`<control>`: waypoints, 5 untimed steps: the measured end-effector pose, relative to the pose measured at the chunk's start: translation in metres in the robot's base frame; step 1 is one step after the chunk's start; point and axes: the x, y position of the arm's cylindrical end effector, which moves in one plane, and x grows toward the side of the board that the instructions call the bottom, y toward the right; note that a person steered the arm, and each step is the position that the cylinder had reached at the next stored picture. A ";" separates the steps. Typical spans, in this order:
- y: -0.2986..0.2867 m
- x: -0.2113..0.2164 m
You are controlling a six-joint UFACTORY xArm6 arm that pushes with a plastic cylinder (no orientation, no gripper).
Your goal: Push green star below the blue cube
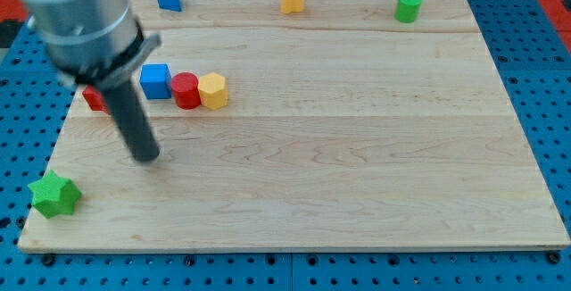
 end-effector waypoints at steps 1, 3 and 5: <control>-0.057 0.074; -0.126 0.051; -0.066 0.005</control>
